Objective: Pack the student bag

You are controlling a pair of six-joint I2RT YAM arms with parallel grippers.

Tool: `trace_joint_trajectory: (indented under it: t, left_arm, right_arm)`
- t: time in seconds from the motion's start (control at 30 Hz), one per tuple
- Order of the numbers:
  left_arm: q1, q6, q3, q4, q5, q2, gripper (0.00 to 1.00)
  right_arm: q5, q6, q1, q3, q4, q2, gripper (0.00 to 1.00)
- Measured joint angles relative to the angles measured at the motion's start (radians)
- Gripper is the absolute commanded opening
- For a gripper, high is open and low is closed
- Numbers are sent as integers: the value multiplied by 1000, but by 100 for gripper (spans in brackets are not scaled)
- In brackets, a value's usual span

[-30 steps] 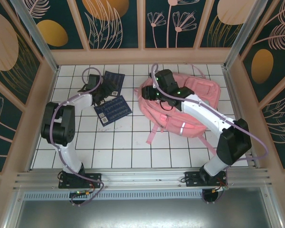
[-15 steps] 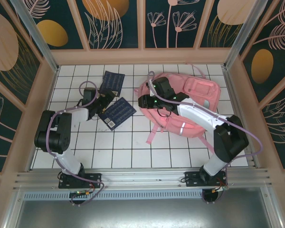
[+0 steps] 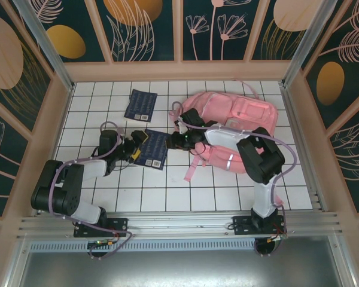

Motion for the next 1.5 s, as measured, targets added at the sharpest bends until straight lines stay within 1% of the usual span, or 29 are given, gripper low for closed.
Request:
trace_joint_trajectory:
  t: [0.1,0.2,0.33,0.53,0.67,0.87,0.97,1.07,1.13,1.27,1.5]
  left_arm:
    - [-20,0,-18,16,27,-9,98]
    - [-46,2,-24,4,34,-21,98]
    - [-77,21,-23,-63,24,-55,98]
    - [-89,48,-30,-151,14,-105,98]
    - [-90,105,-2,-273,-30,-145,98]
    - [-90,220,137,-467,-131,-210,99]
    - [-90,267,204,-515,-169,-205,99]
    - [-90,287,222,-530,-191,-172,99]
    - [-90,291,220,-547,-201,-137,99]
    - [-90,293,196,-550,-207,-89,95]
    - [-93,287,146,-525,-192,-75,93]
  right_arm:
    - [38,0,17,46,-27,53,47]
    - [51,0,26,69,-32,83,47]
    - [50,1,29,103,-43,127,47]
    - [57,3,27,140,-69,144,48]
    - [73,-5,29,163,-102,152,47]
    - [77,-17,31,166,-109,153,47]
    - [72,-19,31,166,-108,153,47]
    - [61,-19,30,163,-103,153,47]
    - [52,-16,28,158,-96,153,47]
    - [31,-9,23,150,-80,153,46]
    - [-12,8,20,138,-45,153,46]
